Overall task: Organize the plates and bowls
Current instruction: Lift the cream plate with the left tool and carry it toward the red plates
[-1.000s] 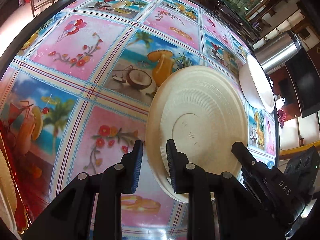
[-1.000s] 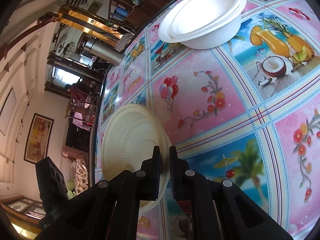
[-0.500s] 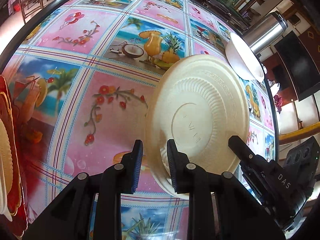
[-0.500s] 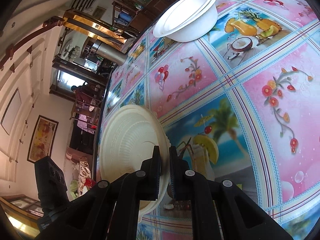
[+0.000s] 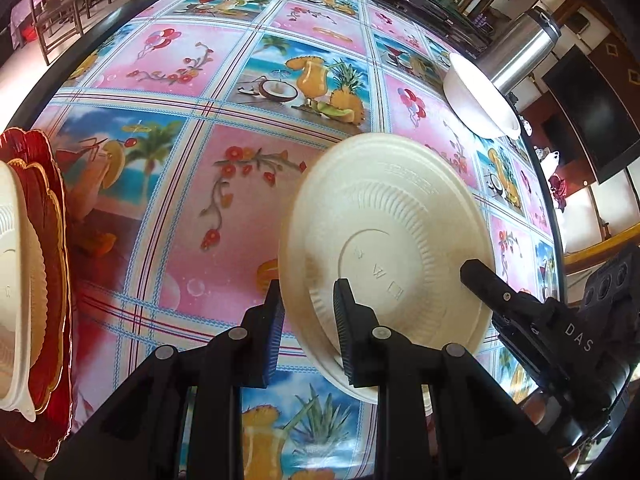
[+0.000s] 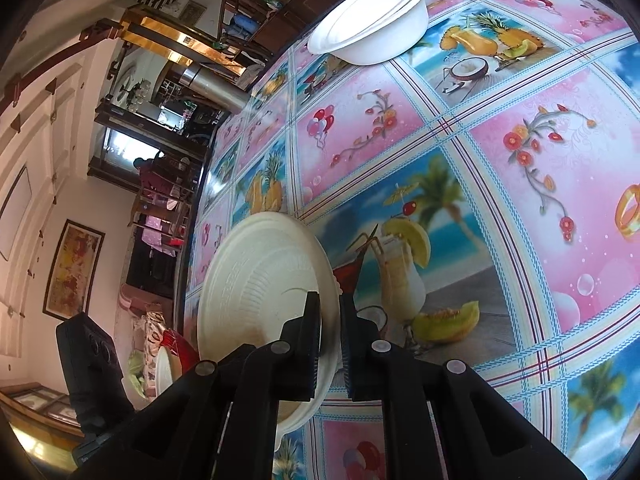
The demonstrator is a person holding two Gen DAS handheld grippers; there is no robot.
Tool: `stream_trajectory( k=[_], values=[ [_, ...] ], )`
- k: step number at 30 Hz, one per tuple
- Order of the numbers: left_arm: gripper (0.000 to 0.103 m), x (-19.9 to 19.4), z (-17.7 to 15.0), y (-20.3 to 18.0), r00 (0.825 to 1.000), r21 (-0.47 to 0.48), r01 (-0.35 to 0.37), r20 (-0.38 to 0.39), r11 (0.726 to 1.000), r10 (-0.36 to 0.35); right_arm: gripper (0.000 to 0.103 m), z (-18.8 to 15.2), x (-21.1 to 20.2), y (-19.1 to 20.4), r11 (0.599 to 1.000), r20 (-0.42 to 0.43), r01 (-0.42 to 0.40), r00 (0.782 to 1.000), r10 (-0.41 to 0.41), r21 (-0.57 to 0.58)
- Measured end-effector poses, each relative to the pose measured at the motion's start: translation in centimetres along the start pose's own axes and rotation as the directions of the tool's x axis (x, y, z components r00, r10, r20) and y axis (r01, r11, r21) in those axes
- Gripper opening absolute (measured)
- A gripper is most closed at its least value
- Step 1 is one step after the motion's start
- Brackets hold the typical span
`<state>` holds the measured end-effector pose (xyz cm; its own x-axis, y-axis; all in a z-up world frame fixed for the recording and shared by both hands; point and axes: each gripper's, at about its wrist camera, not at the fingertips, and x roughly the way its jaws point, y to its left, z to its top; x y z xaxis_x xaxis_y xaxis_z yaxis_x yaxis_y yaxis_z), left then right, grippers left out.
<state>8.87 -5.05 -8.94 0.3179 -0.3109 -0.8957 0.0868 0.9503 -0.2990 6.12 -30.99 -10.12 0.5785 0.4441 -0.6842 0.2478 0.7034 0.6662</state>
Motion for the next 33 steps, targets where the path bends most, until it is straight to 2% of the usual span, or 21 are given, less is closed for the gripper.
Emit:
stream_trajectory(
  k=[6, 17, 33],
  values=[
    [0.023, -0.3, -1.1, 0.0, 1.000, 0.035, -0.003, 0.005, 0.999, 0.002, 0.010, -0.5, 0.2, 0.7, 1.000, -0.001, 0.022, 1.000, -0.022, -0.018],
    [0.023, -1.1, -2.5, -0.2, 0.997, 0.122, -0.049, 0.066, 0.991, 0.041, 0.010, -1.6, 0.6, 1.8, 0.997, -0.014, 0.053, 0.998, -0.054, -0.049],
    [0.020, -3.7, -5.0, 1.1, 0.971, 0.170, -0.141, 0.216, 0.975, 0.103, 0.009, -3.7, 0.9, 2.8, 0.996, -0.060, 0.031, 0.998, -0.036, -0.084]
  ],
)
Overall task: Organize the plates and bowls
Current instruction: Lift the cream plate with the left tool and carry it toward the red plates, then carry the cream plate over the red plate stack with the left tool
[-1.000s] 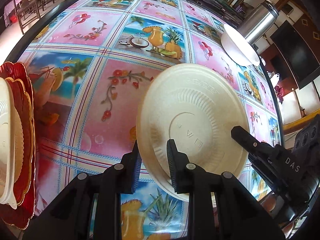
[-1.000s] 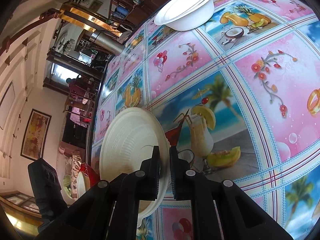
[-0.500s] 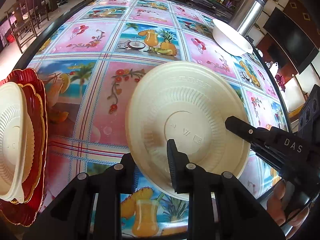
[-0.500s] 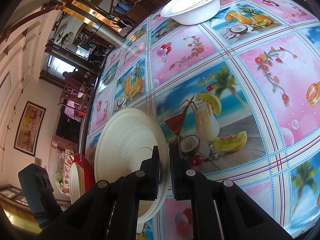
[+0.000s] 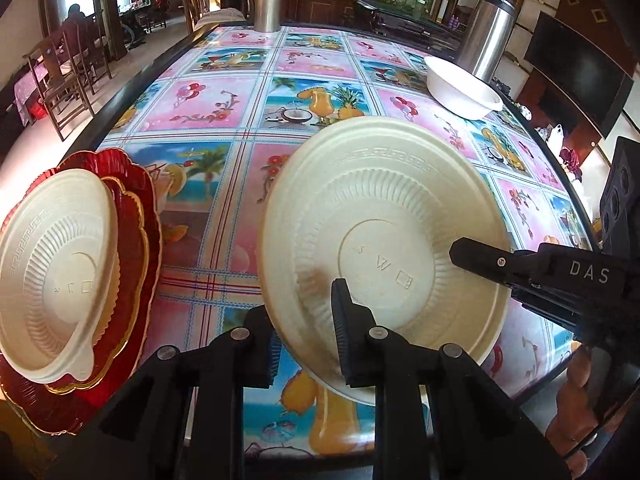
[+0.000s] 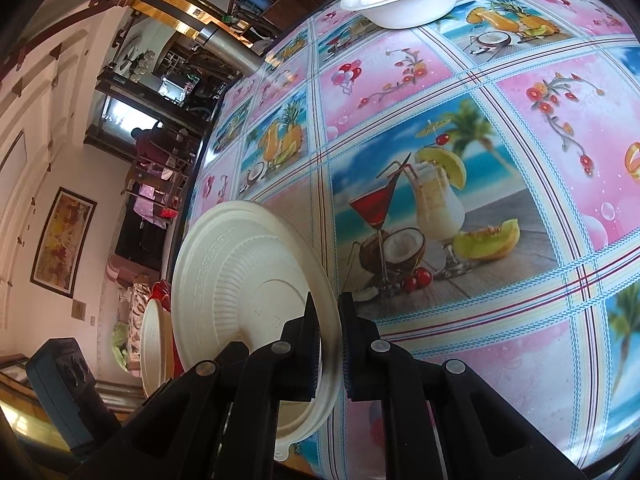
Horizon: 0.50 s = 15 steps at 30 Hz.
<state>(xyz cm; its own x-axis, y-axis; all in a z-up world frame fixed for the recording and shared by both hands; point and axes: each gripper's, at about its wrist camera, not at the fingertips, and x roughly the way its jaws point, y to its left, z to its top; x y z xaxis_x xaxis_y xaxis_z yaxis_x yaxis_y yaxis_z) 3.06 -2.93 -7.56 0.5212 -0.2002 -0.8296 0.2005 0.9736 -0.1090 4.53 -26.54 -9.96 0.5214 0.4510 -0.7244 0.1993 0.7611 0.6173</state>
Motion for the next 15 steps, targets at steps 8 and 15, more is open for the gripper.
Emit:
stream_trajectory(
  k=[8, 15],
  values=[
    [0.019, -4.4, 0.5, 1.4, 0.992, 0.000, -0.033, 0.123, 0.999, 0.033, 0.009, -1.0, -1.3, 2.8, 0.998, 0.014, -0.052, 0.999, 0.052, -0.042],
    [0.019, -7.9, 1.4, 4.3, 0.975, -0.043, -0.069, 0.209, 0.997, 0.077, 0.009, -1.2, -3.2, 7.2, 0.989, 0.051, -0.090, 0.994, 0.097, -0.117]
  ],
)
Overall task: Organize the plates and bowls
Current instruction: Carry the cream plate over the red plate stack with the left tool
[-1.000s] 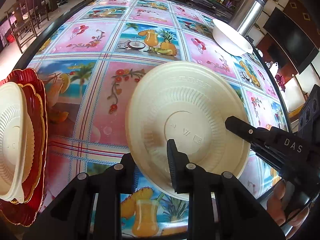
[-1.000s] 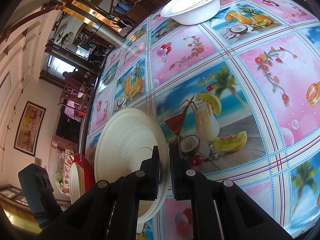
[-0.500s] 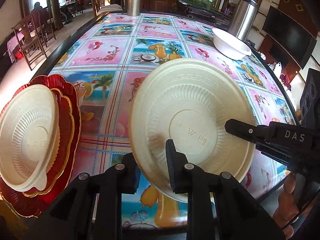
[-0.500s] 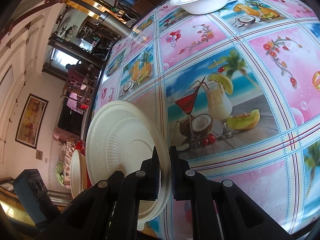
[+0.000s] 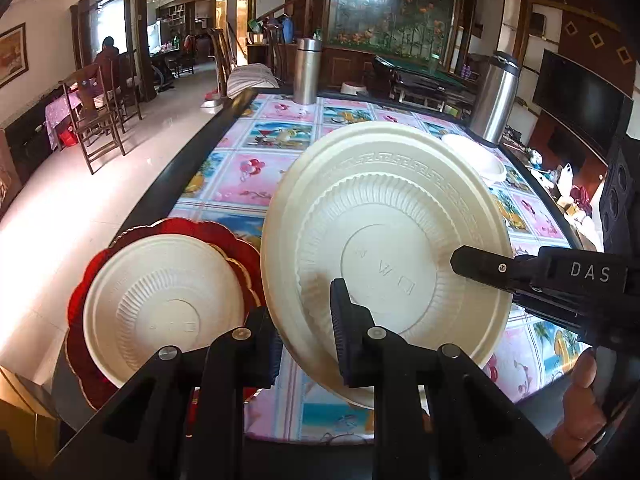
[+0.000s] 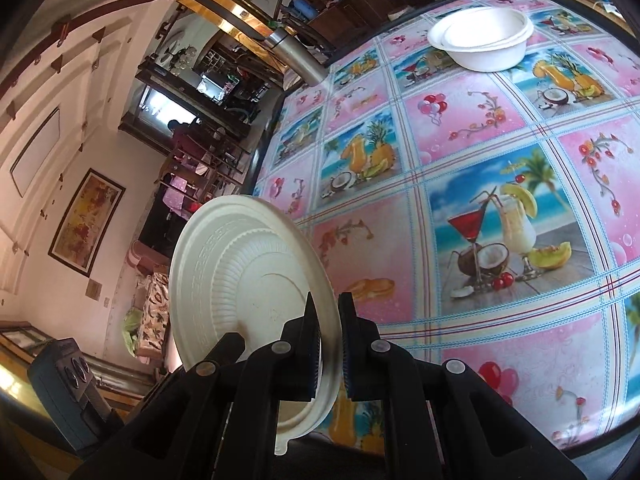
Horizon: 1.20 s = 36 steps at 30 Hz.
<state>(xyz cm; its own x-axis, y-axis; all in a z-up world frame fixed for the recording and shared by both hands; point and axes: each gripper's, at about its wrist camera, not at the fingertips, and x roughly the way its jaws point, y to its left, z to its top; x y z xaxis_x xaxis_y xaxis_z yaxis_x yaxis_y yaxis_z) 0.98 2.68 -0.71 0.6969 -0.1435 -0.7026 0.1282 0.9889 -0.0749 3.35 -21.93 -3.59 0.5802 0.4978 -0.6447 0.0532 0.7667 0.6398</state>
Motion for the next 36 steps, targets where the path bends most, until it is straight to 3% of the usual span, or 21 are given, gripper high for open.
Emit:
stream_trajectory(
  k=[7, 17, 36],
  values=[
    [0.019, -1.9, 0.8, 4.8, 0.995, -0.070, -0.085, 0.043, 0.994, 0.088, 0.009, 0.4, 1.2, 6.2, 0.994, -0.014, -0.048, 0.999, 0.047, -0.097],
    [0.019, -1.6, -0.4, 9.9, 0.984, -0.148, -0.177, 0.003, 0.973, 0.180, 0.009, -1.5, 6.3, 12.8, 0.979, -0.126, -0.093, 0.990, 0.070, -0.183],
    [0.019, 1.1, -2.3, 11.8, 0.977, -0.182, -0.202, -0.103, 0.962, 0.186, 0.009, -4.3, 11.0, 14.2, 0.976, -0.213, -0.055, 0.977, 0.009, -0.211]
  ],
)
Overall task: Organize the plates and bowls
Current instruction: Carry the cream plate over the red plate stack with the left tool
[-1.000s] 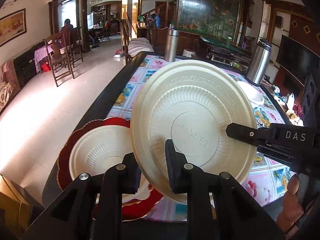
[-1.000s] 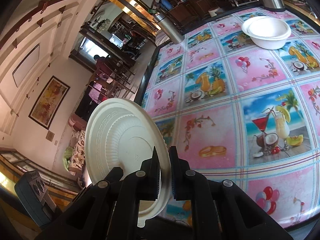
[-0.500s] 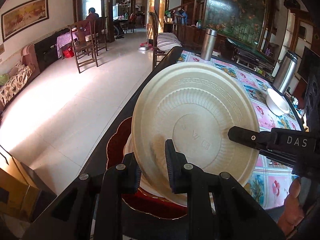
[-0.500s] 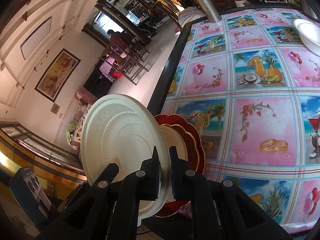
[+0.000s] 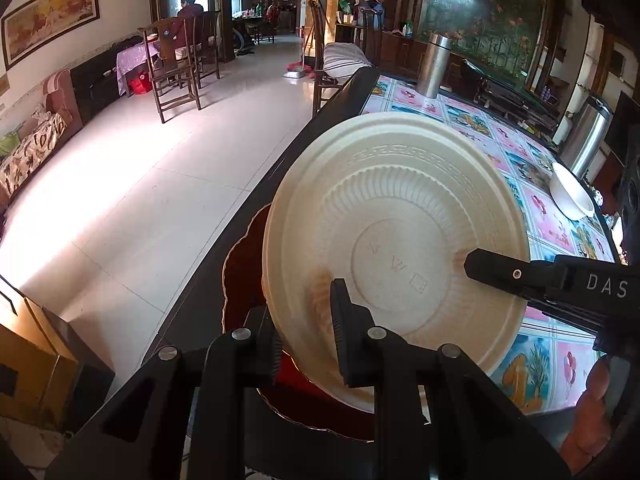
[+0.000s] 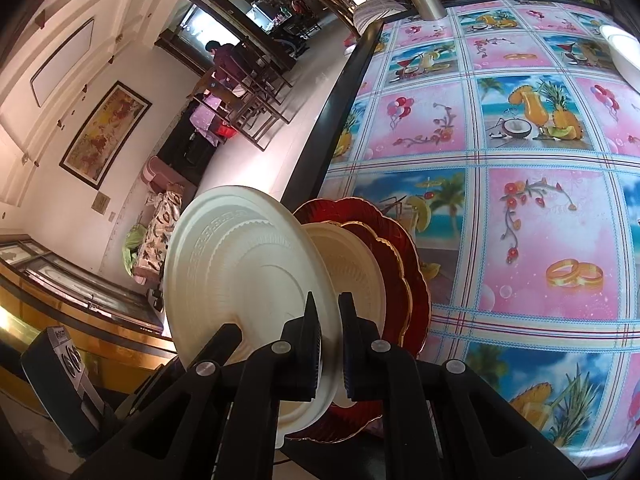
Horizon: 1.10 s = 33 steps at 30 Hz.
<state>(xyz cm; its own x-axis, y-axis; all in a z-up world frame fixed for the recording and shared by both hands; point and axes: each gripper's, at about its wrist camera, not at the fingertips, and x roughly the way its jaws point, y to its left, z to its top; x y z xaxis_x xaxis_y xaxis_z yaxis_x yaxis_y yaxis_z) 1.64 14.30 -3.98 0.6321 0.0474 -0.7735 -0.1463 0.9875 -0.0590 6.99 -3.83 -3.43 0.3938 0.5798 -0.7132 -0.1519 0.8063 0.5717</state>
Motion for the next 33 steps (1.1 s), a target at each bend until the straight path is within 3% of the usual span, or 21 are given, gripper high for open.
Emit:
stream_trajectory(
  k=[17, 33],
  values=[
    [0.020, 0.6, -0.6, 0.4, 0.999, 0.023, -0.009, -0.048, 1.000, 0.010, 0.009, 0.2, 1.4, -1.2, 0.999, -0.034, 0.033, 0.999, -0.032, 0.019],
    [0.020, -0.1, -0.3, 0.2, 0.998, 0.048, -0.052, -0.024, 0.997, 0.054, 0.010, 0.3, 1.4, -1.1, 0.999, -0.029, 0.041, 0.999, -0.040, 0.017]
  ],
)
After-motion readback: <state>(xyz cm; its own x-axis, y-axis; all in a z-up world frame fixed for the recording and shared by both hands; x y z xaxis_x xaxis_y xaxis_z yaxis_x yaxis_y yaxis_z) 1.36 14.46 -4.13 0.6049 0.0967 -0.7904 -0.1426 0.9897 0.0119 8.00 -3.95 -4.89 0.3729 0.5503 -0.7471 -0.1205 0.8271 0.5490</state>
